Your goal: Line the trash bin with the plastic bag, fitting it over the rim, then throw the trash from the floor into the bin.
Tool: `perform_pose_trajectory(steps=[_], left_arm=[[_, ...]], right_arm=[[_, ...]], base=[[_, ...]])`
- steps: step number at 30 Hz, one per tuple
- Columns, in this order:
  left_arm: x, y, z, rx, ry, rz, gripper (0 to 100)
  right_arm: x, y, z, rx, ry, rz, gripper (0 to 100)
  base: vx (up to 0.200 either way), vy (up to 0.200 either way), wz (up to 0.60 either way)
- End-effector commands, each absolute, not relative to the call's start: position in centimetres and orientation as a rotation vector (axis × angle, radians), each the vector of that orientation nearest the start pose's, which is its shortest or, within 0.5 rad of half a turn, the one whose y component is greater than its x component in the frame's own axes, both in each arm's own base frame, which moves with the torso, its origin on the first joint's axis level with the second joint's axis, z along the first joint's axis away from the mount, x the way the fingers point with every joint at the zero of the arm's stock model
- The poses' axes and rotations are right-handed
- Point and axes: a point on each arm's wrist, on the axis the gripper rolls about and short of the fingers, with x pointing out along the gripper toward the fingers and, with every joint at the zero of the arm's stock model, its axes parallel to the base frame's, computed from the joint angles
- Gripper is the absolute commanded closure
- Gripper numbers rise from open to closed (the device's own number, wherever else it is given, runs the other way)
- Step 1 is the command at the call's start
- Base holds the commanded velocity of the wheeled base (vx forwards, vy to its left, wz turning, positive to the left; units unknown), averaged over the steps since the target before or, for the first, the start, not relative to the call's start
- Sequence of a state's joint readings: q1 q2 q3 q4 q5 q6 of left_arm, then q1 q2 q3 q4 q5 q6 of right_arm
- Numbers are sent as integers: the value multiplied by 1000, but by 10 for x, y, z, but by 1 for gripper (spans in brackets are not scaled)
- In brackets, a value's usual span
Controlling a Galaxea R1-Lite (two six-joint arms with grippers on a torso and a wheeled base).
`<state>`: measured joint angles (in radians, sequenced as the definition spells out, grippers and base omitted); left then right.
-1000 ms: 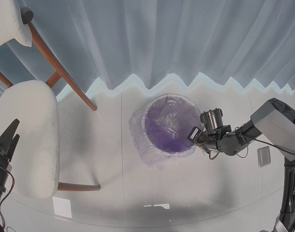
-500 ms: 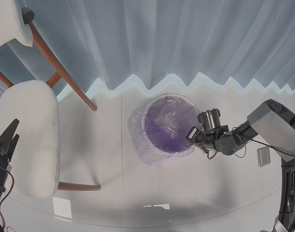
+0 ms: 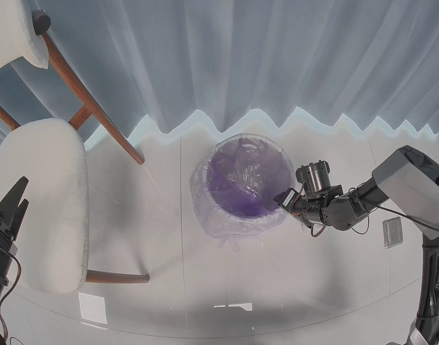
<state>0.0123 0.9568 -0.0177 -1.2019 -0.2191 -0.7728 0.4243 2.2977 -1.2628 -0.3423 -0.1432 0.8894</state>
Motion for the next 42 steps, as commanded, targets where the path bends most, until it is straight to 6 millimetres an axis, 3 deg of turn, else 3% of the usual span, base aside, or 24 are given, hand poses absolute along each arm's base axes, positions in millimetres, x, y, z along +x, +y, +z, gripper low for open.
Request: perform_pose_trajectory(steps=[1, 8, 12, 17, 22, 23, 25, 27, 29, 32, 33, 36, 41, 42], left_arm=[[89, -4, 170, -738, -149, -288, 0], [88, -4, 171, -738, -151, -296, 0], [86, -5, 172, -731, -157, -311, 0], [89, -11, 177, -694, -135, -373, 0], [107, -16, 190, -650, -28, -359, 0], [108, -17, 191, -649, -26, -362, 0], [122, -29, 210, -646, 102, -397, 0], [126, -33, 214, -645, 151, -404, 0], [150, -52, 218, -626, 325, -367, 0], [166, -65, 218, -611, 381, -343, 0], [197, -91, 218, -591, 434, -344, 0], [226, -115, 207, -569, 498, -355, 0], [244, -162, 192, -585, 608, -434, 0], [244, -162, 192, -585, 608, -434, 0]], right_arm=[[394, 174, 58, 661, 703, -45, 0], [388, 176, 83, 680, 654, -14, 0], [375, 178, 110, 699, 613, 28, 0], [347, 169, 148, 731, 559, 64, 0], [304, 149, 165, 734, 557, 69, 0], [302, 148, 165, 734, 558, 69, 0], [270, 130, 172, 739, 553, 62, 0], [261, 125, 173, 743, 552, 62, 0], [238, 114, 175, 779, 551, 54, 0], [231, 108, 177, 791, 543, 50, 0], [221, 97, 180, 802, 519, 35, 0], [213, 87, 185, 818, 489, 23, 0], [202, 77, 189, 833, 459, 13, 0], [202, 77, 189, 833, 459, 13, 0]], base=[[0, 0, 0], [0, 0, 0], [0, 0, 0], [0, 0, 0], [0, 0, 0], [0, 0, 0], [0, 0, 0], [0, 0, 0], [0, 0, 0], [0, 0, 0], [0, 0, 0], [0, 0, 0], [0, 0, 0], [0, 0, 0]])
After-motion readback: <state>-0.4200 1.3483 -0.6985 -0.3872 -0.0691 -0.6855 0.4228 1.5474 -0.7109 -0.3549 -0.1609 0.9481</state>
